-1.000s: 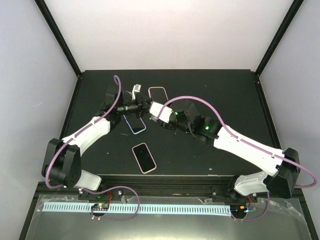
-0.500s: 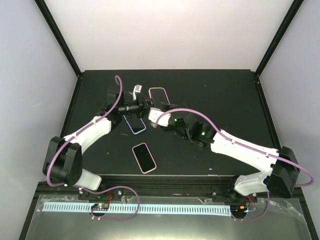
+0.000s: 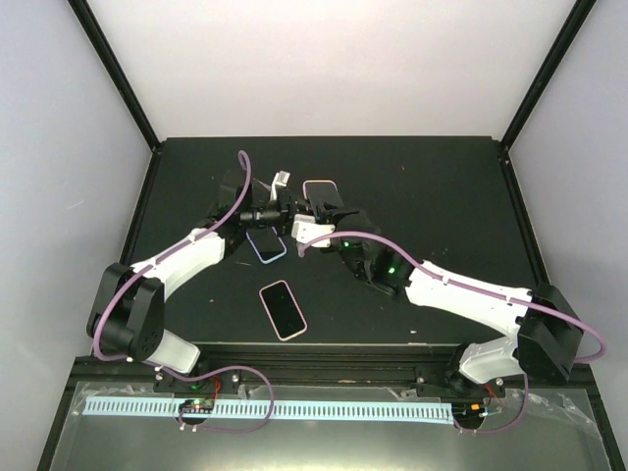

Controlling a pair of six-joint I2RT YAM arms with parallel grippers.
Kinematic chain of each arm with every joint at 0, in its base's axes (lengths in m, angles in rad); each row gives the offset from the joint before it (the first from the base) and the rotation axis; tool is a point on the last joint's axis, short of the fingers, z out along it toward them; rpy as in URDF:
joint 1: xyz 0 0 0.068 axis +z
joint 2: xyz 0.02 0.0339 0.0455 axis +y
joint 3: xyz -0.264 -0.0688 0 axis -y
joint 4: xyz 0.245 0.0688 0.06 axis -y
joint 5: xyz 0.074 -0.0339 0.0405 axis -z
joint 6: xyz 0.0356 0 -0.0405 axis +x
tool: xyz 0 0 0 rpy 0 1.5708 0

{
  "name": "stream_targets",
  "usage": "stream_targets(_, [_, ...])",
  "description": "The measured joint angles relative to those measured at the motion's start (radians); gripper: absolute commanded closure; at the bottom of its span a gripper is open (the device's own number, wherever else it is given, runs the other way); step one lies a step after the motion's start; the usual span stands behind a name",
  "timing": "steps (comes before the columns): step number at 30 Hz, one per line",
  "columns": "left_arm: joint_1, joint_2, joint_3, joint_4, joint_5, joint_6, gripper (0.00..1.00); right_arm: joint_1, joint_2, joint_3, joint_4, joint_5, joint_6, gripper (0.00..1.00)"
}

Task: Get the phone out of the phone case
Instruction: Remove the phone case from the phone.

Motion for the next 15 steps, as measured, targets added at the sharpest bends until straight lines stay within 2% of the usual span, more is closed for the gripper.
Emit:
stream_targets(5, [0.0,0.0,0.014,-0.011,0.01,0.038,0.98,0.001,-0.018,-0.004,-0.008,0.011,-0.017,0.98])
stream_targets(15, [-0.005,-0.004,0.045,-0.171,-0.004,0.203,0.98,-0.006,-0.091,0.095,-0.226,-0.002,0.14,0.99])
